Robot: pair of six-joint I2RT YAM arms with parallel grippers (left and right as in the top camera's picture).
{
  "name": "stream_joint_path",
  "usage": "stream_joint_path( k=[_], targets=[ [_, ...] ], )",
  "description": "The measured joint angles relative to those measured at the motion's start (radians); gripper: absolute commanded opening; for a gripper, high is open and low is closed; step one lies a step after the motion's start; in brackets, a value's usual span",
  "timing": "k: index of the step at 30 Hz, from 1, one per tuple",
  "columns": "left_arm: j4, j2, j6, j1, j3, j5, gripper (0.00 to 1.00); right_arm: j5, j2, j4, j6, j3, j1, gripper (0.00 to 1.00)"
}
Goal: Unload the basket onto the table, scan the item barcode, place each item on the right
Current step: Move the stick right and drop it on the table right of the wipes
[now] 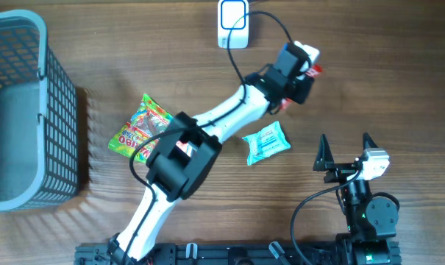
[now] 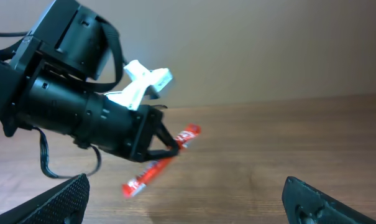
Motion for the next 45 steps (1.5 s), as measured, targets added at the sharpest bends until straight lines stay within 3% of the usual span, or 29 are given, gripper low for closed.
stream_joint_path(
  k=[2, 7, 8, 9, 18, 23, 26, 31, 35, 39, 45],
  targets=[
    [0.000, 0.000, -0.020, -0.015, 0.000, 0.012, 0.04, 0.000, 0.000, 0.000, 0.000, 0.000, 0.000, 1.00],
    [-0.003, 0.000, -0.065, -0.053, 0.000, 0.033, 0.47, 0.001, 0.000, 0.000, 0.000, 0.000, 0.000, 1.00],
    [-0.003, 0.000, -0.073, -0.059, 0.000, 0.038, 0.80, 0.001, 0.000, 0.000, 0.000, 0.000, 0.000, 1.00],
    [-0.003, 0.000, -0.076, -0.063, 0.000, 0.041, 1.00, 0.001, 0.000, 0.000, 0.000, 0.000, 0.000, 1.00],
    [-0.065, -0.007, -0.089, -0.077, 0.001, 0.032, 1.00, 0.016, 0.000, -0.003, 0.078, 0.007, 0.000, 1.00],
    [-0.196, -0.092, -0.006, -0.046, 0.001, -0.126, 1.00, -0.074, 0.001, -0.257, 0.146, 0.126, 0.000, 1.00],
    [-0.220, -0.220, 0.075, -0.029, 0.001, -0.274, 1.00, -0.110, 0.002, -0.499, 0.201, 0.252, 0.000, 1.00],
    [-0.183, -0.511, 0.231, -0.025, 0.004, -0.395, 1.00, -0.198, 0.002, -0.814, 0.261, 0.446, 0.000, 1.00],
    [-0.150, -0.713, 0.330, -0.029, 0.020, -0.425, 1.00, -0.356, 0.002, -0.861, 0.345, 0.513, 0.000, 1.00],
    [-0.162, -0.892, 0.410, -0.028, 0.029, -0.461, 1.00, -0.453, 0.002, -0.879, 0.519, 0.515, 0.000, 1.00],
    [-0.328, -1.032, 0.523, -0.028, 0.033, -0.579, 1.00, -0.453, 0.006, -0.854, 0.659, 0.514, 0.000, 1.00]
  ],
)
